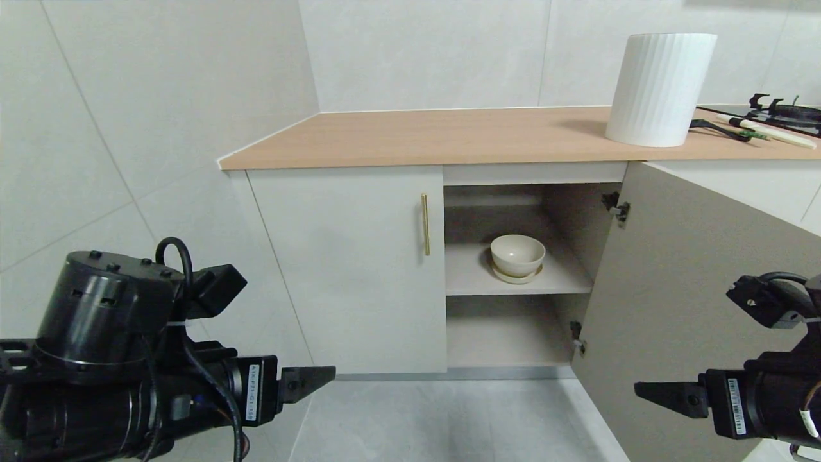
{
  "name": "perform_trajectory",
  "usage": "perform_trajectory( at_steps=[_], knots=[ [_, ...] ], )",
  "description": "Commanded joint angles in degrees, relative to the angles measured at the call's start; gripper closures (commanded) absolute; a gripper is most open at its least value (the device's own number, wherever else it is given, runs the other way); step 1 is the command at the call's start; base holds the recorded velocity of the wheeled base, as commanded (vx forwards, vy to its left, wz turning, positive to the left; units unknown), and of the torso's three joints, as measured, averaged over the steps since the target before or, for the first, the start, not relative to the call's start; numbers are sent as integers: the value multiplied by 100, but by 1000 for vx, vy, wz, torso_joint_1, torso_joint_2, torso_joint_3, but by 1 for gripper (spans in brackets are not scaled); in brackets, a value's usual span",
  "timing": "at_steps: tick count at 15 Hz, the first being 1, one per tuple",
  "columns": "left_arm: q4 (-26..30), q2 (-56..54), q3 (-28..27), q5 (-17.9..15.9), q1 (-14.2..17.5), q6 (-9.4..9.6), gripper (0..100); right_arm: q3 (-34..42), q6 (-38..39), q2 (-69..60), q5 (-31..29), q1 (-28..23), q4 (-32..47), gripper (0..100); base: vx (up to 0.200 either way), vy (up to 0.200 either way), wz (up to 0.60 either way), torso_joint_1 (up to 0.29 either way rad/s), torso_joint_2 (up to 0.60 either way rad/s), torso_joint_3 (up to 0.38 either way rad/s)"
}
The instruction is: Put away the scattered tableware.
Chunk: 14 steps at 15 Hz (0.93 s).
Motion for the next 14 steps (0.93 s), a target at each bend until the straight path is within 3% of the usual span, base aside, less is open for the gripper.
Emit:
perform_trajectory(
  at_steps=[1,11,14],
  knots=[
    [-1,17,9,4,-2,-1,0,1,1,24,-6,2,2,0,0,0,0,0,0,0],
    [-19,-1,9,21,-10,61,0,10,-8,16,-6,19,2,0,0,0,0,0,0,0],
    [-10,-1,9,30,-10,70,0,-26,-254,-116,-103,19,388,0,0,0,0,0,0,0]
  ],
)
